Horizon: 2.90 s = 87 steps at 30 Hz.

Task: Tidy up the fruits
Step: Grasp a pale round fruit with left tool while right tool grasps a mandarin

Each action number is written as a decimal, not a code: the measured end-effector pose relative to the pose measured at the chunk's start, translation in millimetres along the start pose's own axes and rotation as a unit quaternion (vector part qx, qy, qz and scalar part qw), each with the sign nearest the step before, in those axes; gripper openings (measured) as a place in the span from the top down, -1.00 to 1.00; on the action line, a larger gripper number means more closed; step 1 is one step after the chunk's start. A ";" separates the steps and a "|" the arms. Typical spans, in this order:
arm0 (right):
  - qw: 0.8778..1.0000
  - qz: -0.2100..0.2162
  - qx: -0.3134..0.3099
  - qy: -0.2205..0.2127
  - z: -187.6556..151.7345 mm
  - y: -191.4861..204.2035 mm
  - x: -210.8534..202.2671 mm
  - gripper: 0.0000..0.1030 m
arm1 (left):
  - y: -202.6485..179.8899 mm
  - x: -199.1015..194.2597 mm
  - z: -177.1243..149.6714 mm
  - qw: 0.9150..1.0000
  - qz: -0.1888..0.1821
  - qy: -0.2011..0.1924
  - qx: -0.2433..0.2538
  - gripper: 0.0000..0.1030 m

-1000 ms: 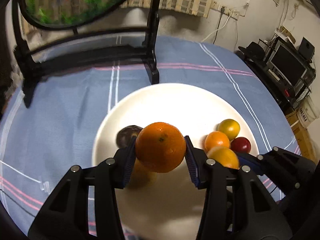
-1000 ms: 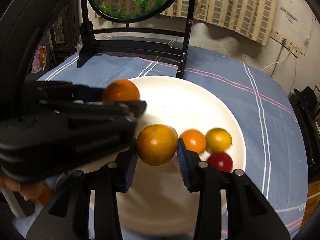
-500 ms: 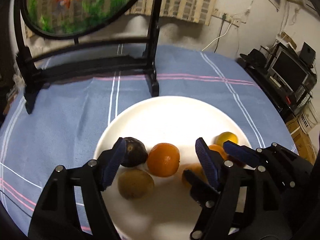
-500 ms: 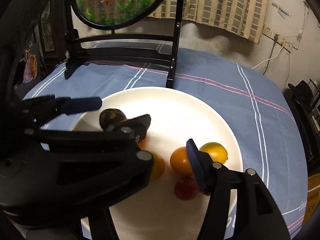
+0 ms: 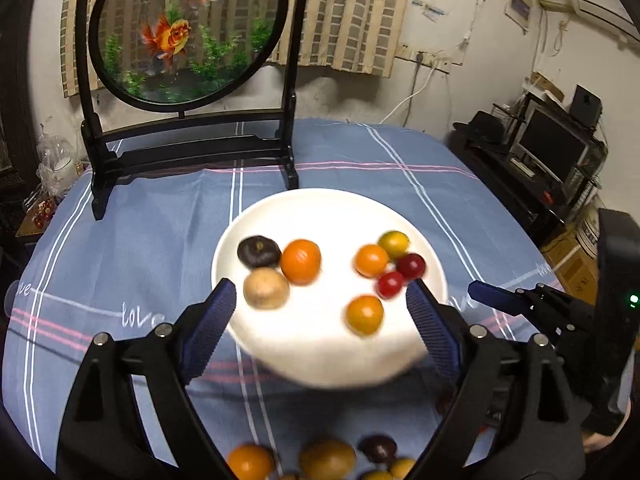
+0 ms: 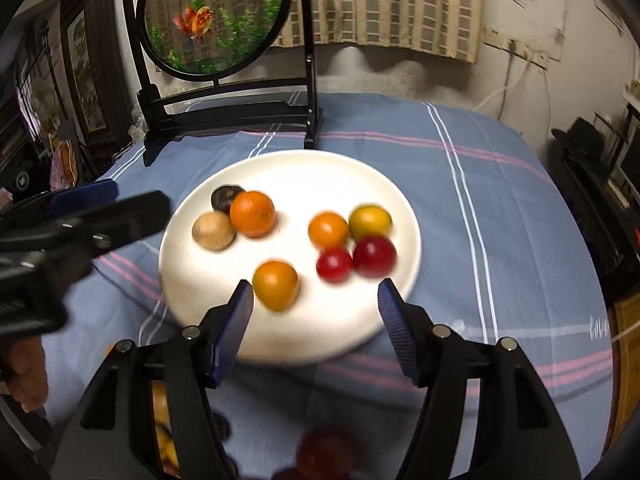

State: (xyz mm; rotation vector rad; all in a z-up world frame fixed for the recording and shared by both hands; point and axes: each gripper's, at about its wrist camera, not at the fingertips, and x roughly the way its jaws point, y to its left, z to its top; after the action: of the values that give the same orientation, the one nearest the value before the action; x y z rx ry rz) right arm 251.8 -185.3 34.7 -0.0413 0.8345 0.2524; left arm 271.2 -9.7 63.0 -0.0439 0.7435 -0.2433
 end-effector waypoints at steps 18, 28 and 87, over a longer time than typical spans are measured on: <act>0.998 0.031 0.053 0.018 -117.0 8.1 -51.2 -0.27 | 12.8 -69.2 -110.8 1.000 0.025 0.004 0.010 -0.80; 0.998 0.038 0.040 0.044 -144.5 18.3 -51.0 -0.27 | 38.7 -68.9 -141.0 0.999 0.031 0.024 -0.019 -0.80; 0.994 0.083 0.038 0.053 -155.8 32.1 -48.5 0.14 | 27.0 -4.6 -154.2 0.993 0.017 0.116 0.022 -0.11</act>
State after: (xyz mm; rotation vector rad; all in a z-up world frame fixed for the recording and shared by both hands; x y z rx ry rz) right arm 99.6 -185.1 -32.3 0.0868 0.9538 0.3772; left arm 169.3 24.8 -51.0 0.0402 0.9693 -0.2353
